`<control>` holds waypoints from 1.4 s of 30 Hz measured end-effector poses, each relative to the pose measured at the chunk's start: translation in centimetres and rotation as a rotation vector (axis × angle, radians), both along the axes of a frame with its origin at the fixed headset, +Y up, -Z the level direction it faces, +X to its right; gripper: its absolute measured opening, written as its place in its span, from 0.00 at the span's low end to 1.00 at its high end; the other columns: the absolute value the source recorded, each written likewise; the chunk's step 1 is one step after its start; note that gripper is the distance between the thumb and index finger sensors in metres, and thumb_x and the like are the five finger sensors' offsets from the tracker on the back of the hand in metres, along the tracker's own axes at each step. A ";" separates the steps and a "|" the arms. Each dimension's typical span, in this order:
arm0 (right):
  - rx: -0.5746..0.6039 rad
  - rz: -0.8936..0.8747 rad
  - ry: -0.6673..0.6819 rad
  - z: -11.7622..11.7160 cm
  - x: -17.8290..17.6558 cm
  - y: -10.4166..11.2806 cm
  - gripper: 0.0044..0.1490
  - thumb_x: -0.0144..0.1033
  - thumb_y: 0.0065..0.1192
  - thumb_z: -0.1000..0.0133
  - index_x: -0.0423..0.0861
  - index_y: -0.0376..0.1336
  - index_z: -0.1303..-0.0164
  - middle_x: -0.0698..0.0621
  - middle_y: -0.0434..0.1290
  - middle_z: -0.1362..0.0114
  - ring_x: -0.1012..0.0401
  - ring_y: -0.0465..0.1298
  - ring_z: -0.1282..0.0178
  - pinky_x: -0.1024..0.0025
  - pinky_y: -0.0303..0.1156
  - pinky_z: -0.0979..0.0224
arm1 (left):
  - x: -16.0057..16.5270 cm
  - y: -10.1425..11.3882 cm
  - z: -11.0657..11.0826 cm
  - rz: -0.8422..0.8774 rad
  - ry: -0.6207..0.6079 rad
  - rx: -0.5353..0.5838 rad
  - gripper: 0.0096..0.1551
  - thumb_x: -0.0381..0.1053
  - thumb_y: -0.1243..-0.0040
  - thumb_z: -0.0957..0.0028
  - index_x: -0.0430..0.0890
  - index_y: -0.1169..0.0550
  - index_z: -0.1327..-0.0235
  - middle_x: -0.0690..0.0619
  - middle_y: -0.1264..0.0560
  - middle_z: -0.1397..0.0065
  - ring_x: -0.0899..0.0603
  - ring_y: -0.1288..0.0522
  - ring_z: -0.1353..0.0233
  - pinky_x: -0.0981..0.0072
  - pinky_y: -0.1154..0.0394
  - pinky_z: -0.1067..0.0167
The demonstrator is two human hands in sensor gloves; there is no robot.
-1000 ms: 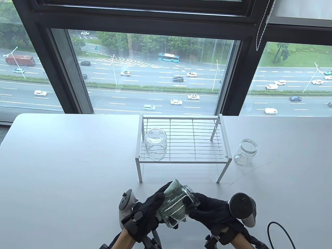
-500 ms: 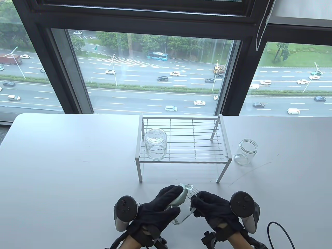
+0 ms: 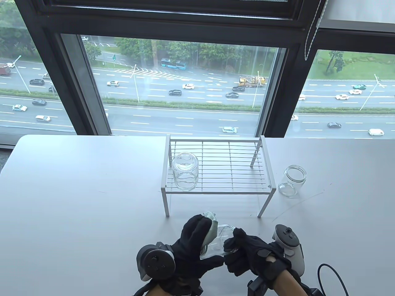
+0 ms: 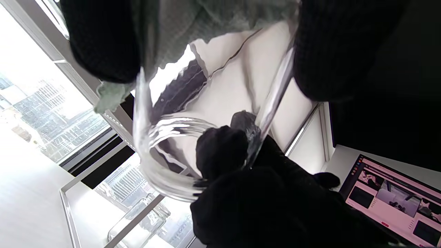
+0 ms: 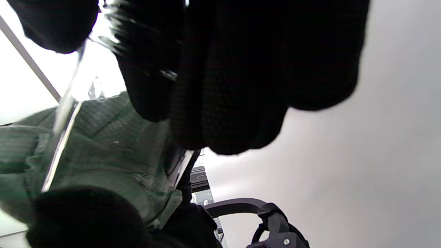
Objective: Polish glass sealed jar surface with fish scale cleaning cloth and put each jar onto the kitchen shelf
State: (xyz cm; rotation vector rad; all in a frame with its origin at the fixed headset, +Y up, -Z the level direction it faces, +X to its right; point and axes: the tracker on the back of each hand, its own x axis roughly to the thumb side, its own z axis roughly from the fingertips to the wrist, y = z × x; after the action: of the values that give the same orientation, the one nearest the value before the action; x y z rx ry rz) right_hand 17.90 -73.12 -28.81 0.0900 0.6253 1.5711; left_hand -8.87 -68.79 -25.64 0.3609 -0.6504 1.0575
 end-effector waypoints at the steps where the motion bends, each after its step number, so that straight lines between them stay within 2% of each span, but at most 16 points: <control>1: 0.033 0.007 0.015 -0.1 -0.1 0.3 0.34 0.69 0.61 0.52 0.55 0.80 0.52 0.46 0.89 0.60 0.57 0.88 0.65 0.61 0.83 0.58 | -0.1 -0.1 -0.1 0.030 -0.003 -0.023 0.56 0.69 0.26 0.56 0.56 0.45 0.21 0.27 0.41 0.23 0.22 0.28 0.36 0.46 0.17 0.47; 3: 0.145 0.060 0.040 -0.4 -0.1 1.1 0.37 0.67 0.62 0.51 0.51 0.77 0.45 0.47 0.89 0.59 0.56 0.88 0.64 0.60 0.83 0.57 | -0.4 -0.2 -0.3 0.077 0.016 -0.061 0.56 0.68 0.26 0.56 0.55 0.43 0.21 0.27 0.40 0.24 0.22 0.27 0.37 0.45 0.17 0.47; 7: 0.442 0.367 0.031 -0.3 0.6 3.3 0.46 0.71 0.59 0.53 0.48 0.71 0.35 0.50 0.88 0.57 0.57 0.88 0.62 0.61 0.83 0.55 | -0.8 -0.7 -0.5 0.102 0.059 -0.117 0.55 0.68 0.27 0.54 0.55 0.45 0.20 0.26 0.42 0.24 0.21 0.28 0.36 0.44 0.18 0.46; 10: 0.696 0.506 -0.116 0.4 1.3 5.0 0.47 0.71 0.60 0.54 0.49 0.70 0.34 0.48 0.87 0.52 0.55 0.87 0.58 0.59 0.82 0.52 | -1.1 -1.0 -0.8 0.135 0.067 -0.173 0.55 0.68 0.27 0.54 0.55 0.45 0.20 0.26 0.41 0.24 0.21 0.28 0.37 0.44 0.18 0.46; 12: 0.907 0.521 -0.191 1.3 0.7 5.8 0.51 0.70 0.64 0.55 0.49 0.64 0.26 0.42 0.80 0.36 0.47 0.82 0.43 0.50 0.77 0.41 | -1.1 -1.4 -0.9 0.164 0.057 -0.216 0.55 0.68 0.27 0.54 0.55 0.45 0.20 0.26 0.41 0.24 0.21 0.28 0.37 0.44 0.18 0.46; 14: 1.057 0.571 -0.094 2.1 -0.7 6.2 0.57 0.66 0.69 0.56 0.50 0.55 0.20 0.37 0.66 0.21 0.40 0.71 0.27 0.42 0.67 0.29 | -0.9 -1.6 -0.9 0.172 0.043 -0.233 0.55 0.68 0.27 0.53 0.54 0.45 0.20 0.26 0.41 0.24 0.21 0.28 0.37 0.44 0.18 0.47; 16: 1.163 0.687 0.026 3.0 -2.4 6.3 0.62 0.65 0.71 0.57 0.51 0.48 0.17 0.36 0.55 0.15 0.38 0.61 0.20 0.37 0.59 0.23 | -0.6 -1.6 -0.8 0.168 0.031 -0.242 0.55 0.68 0.27 0.53 0.55 0.45 0.20 0.26 0.41 0.24 0.21 0.28 0.37 0.44 0.17 0.47; 19: 1.376 0.933 0.020 4.9 -5.2 5.8 0.69 0.66 0.72 0.59 0.50 0.42 0.16 0.37 0.51 0.14 0.38 0.58 0.18 0.36 0.57 0.22 | 0.0 -1.5 -0.5 0.195 -0.015 -0.274 0.55 0.68 0.27 0.54 0.54 0.44 0.20 0.26 0.41 0.24 0.21 0.28 0.37 0.45 0.17 0.47; 20: 1.434 1.013 -0.007 5.5 -5.8 5.6 0.73 0.67 0.71 0.59 0.48 0.36 0.17 0.37 0.49 0.14 0.38 0.59 0.19 0.36 0.57 0.23 | 0.2 -1.4 -0.4 0.220 -0.036 -0.305 0.55 0.68 0.28 0.53 0.54 0.44 0.20 0.26 0.40 0.24 0.21 0.27 0.38 0.45 0.17 0.47; 22: 1.555 1.165 -0.082 6.0 -6.3 6.0 0.74 0.70 0.71 0.59 0.46 0.37 0.17 0.40 0.57 0.17 0.41 0.68 0.25 0.40 0.65 0.26 | 0.2 -1.4 -0.2 0.246 -0.040 -0.338 0.55 0.68 0.27 0.54 0.53 0.44 0.20 0.25 0.40 0.25 0.21 0.28 0.39 0.45 0.17 0.48; 25: 1.545 1.170 -0.081 6.2 -6.6 6.0 0.70 0.70 0.73 0.60 0.45 0.44 0.18 0.39 0.63 0.21 0.42 0.73 0.30 0.41 0.68 0.30 | 0.3 -1.5 -0.4 0.202 -0.057 -0.303 0.55 0.69 0.28 0.52 0.53 0.44 0.20 0.26 0.40 0.24 0.22 0.27 0.38 0.46 0.17 0.47; 27: 1.539 1.160 -0.062 6.1 -6.4 5.9 0.70 0.72 0.72 0.59 0.44 0.45 0.19 0.39 0.64 0.23 0.43 0.74 0.32 0.42 0.69 0.31 | 0.5 -1.7 -0.4 0.181 -0.071 -0.309 0.54 0.70 0.31 0.50 0.54 0.45 0.19 0.26 0.41 0.23 0.22 0.28 0.36 0.45 0.18 0.46; 29: 1.440 1.084 -0.040 5.7 -6.1 5.8 0.71 0.72 0.72 0.60 0.43 0.46 0.19 0.39 0.65 0.24 0.43 0.75 0.34 0.42 0.70 0.32 | 0.6 -1.6 -0.4 0.143 -0.061 -0.269 0.50 0.70 0.34 0.48 0.55 0.44 0.19 0.27 0.43 0.22 0.21 0.30 0.34 0.41 0.20 0.44; 32: 1.374 1.013 -0.021 5.2 -5.8 5.8 0.71 0.74 0.72 0.61 0.43 0.47 0.20 0.40 0.67 0.26 0.44 0.77 0.36 0.43 0.71 0.33 | 0.6 -1.4 -0.3 0.115 -0.059 -0.220 0.46 0.70 0.39 0.46 0.56 0.41 0.20 0.29 0.43 0.19 0.19 0.33 0.31 0.39 0.23 0.42; 38: 1.074 0.755 0.002 3.8 -4.7 5.3 0.72 0.74 0.74 0.62 0.42 0.48 0.20 0.40 0.69 0.27 0.44 0.79 0.38 0.43 0.73 0.35 | 0.6 -0.9 -0.1 0.100 -0.056 -0.127 0.35 0.66 0.45 0.44 0.61 0.35 0.22 0.34 0.41 0.16 0.18 0.37 0.27 0.35 0.26 0.39; 42: 0.837 0.525 0.048 2.6 -3.8 4.6 0.71 0.74 0.73 0.61 0.41 0.49 0.20 0.40 0.70 0.28 0.44 0.79 0.39 0.43 0.73 0.36 | 0.6 -0.8 -0.1 0.153 -0.091 -0.103 0.33 0.65 0.46 0.44 0.62 0.32 0.23 0.37 0.38 0.15 0.18 0.38 0.26 0.34 0.27 0.38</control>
State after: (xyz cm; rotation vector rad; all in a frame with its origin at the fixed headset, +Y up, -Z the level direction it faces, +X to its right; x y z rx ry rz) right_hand 14.08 -68.54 -26.23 0.6297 -0.0267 2.2634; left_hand -8.31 -69.64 -25.75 0.2772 -0.6546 1.2541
